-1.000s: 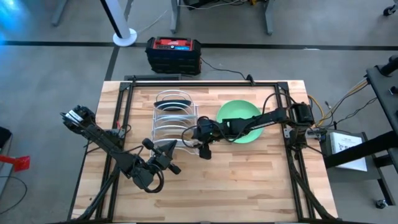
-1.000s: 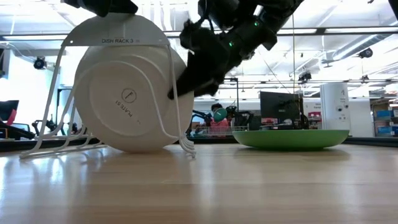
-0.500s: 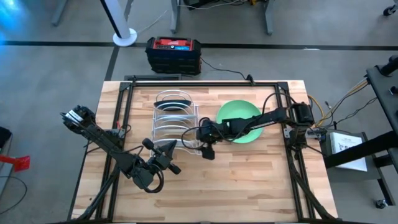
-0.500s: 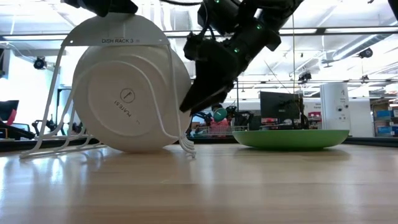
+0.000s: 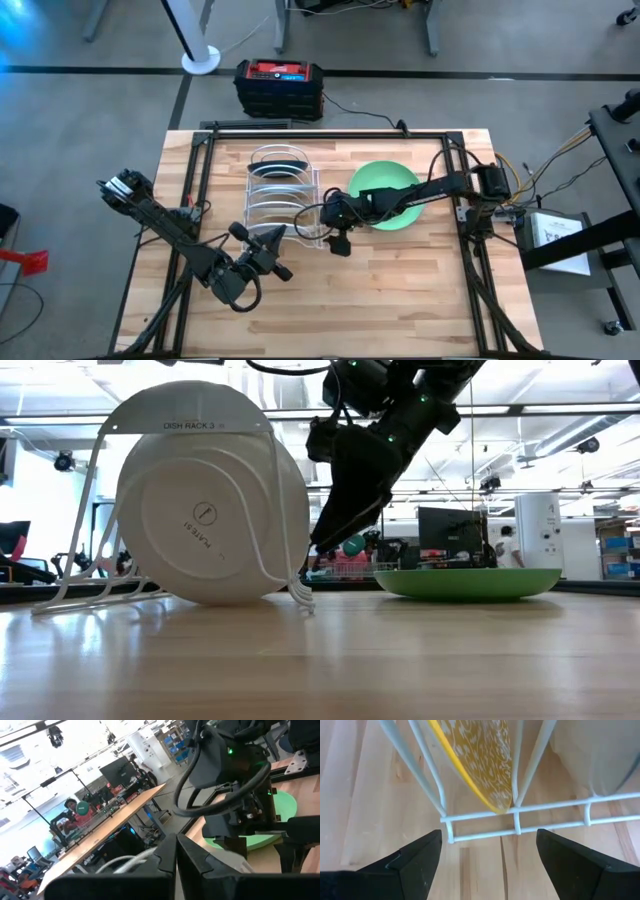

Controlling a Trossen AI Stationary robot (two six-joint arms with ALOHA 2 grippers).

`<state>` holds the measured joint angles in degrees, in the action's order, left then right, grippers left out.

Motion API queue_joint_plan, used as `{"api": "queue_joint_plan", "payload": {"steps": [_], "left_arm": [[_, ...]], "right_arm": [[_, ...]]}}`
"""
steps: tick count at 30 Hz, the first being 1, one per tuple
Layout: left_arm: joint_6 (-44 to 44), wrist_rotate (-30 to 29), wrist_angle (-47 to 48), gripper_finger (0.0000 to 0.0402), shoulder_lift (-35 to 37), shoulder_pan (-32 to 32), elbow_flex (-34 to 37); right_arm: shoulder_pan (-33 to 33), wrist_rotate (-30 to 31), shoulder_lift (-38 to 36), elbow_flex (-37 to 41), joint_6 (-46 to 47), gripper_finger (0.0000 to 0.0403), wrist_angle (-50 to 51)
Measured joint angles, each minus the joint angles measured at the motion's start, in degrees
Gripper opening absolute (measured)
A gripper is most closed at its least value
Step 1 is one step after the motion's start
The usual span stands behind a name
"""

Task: Sort dishes
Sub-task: Put the green plate in the dish rack

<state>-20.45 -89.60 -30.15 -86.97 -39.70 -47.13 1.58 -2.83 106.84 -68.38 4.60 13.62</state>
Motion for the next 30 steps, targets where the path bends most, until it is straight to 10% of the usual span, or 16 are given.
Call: {"api": "queue_joint_plan", "payload": {"steps": [30], "left_arm": [[-15.1, 0.2, 0.7, 0.0000, 0.0, 0.2, -14.3]], "right_arm": [[0.0, 7.5, -36.3, 32.5, -1.5, 0.0309, 7.0]]}}
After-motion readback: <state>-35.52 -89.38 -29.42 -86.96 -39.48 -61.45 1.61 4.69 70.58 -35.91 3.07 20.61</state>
